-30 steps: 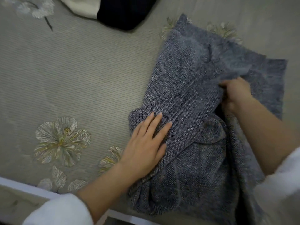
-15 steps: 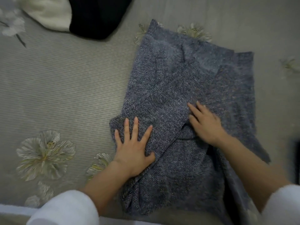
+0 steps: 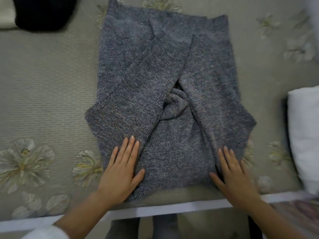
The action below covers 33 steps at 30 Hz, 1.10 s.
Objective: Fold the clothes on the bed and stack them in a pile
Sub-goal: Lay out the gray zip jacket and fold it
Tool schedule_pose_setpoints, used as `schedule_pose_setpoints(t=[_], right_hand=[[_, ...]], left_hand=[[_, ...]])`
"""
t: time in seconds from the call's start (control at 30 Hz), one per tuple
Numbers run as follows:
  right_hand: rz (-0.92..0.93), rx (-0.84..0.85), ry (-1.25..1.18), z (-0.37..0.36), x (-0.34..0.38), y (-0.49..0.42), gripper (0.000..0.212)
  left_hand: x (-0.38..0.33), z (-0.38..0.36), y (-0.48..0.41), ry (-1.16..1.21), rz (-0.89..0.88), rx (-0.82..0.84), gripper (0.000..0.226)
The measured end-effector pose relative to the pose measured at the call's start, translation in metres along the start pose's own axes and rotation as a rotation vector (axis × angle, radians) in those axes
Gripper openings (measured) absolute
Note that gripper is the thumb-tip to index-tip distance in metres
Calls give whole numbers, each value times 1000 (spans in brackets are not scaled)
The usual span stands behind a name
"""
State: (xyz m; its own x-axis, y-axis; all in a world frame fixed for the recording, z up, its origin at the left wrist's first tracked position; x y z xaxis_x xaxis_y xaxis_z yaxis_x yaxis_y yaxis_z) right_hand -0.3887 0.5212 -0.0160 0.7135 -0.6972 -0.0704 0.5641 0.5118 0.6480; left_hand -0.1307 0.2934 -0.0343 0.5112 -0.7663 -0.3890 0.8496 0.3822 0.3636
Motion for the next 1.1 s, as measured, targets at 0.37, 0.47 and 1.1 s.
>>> schedule_pose_setpoints(t=[0.37,0.47,1.1], right_hand=[[467,-218,171,-18,-14,17,96],[472,-229,179,-18,-7,9,102],[365,417,48,68,-9,35,41]], left_hand=[[-61,-35,34,-213,-115,105,111],[-68,-36,16,-296,2,45,118],[-125,35,16,30,132,646,16]])
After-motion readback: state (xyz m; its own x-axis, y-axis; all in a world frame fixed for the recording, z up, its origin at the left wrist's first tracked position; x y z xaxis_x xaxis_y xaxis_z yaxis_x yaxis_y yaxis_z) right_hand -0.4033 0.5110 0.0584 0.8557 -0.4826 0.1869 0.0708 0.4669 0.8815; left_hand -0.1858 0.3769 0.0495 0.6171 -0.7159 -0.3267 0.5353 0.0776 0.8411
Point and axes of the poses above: each hand's wrist, its own y-axis away from the middle knuckle, its own z-axis out of the back of the hand, x = y × z, the point moved 1 cm from there along -y, towards the middle knuckle, and after that the axes turned 6 degrees about -z, right-handed, at the moved point
